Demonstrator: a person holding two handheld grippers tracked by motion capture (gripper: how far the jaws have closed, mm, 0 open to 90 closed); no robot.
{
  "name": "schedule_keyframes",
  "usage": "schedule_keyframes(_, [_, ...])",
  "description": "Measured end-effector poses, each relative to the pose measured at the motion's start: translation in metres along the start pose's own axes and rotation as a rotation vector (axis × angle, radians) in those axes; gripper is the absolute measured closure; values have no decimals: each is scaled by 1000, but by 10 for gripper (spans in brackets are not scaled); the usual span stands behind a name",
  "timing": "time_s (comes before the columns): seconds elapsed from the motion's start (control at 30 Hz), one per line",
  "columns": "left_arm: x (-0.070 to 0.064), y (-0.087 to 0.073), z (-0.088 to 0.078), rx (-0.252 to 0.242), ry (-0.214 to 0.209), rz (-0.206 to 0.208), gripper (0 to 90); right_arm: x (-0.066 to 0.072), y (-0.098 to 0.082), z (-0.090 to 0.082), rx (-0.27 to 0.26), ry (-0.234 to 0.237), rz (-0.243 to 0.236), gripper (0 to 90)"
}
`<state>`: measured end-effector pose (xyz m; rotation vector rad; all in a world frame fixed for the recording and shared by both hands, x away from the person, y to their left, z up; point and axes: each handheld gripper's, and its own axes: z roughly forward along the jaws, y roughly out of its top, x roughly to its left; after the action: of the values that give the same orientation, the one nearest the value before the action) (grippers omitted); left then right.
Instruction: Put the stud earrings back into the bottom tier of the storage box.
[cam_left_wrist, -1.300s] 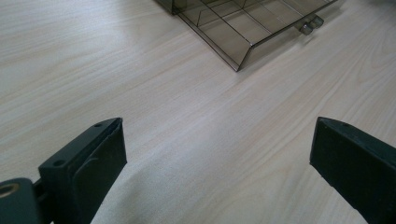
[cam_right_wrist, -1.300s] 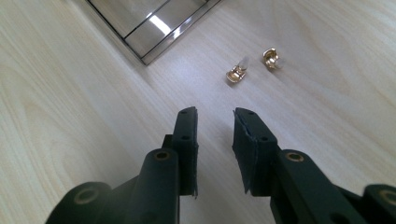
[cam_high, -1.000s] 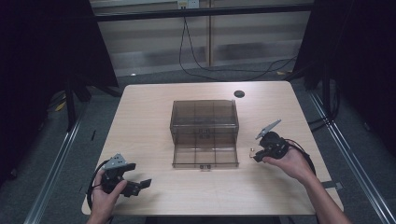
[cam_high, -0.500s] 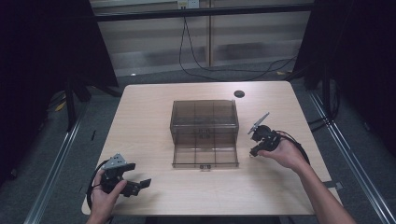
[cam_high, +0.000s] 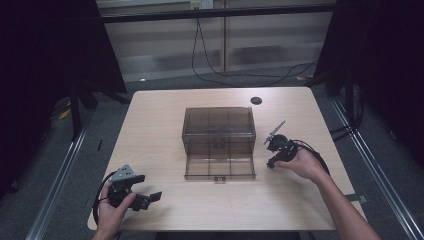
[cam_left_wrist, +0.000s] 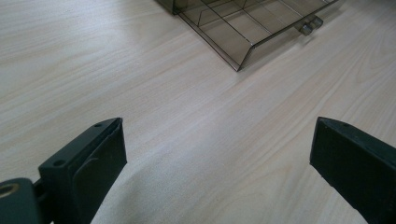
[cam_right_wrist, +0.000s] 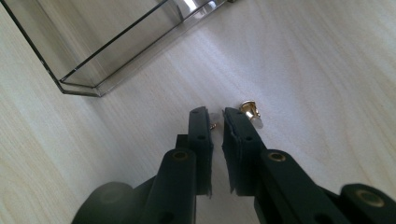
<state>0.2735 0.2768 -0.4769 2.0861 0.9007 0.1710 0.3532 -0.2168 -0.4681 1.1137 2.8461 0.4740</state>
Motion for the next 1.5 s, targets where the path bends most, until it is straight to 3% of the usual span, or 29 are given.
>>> schedule_keyframes(0.3, [0,0,0,-2,-3,-3,36,1,3,4,13,19,6,857])
schedule_keyframes(0.47, [0,0,0,-1,-3,-2,36,0,2,3,20,16,-19,865])
schedule_keyframes(0.83, [0,0,0,-2,-4,-2,36,0,-1,-7,-11,50,11,865])
schedule_keyframes(1.5, [0,0,0,4,-1,2,36,10,0,-29,-64,87,-38,865])
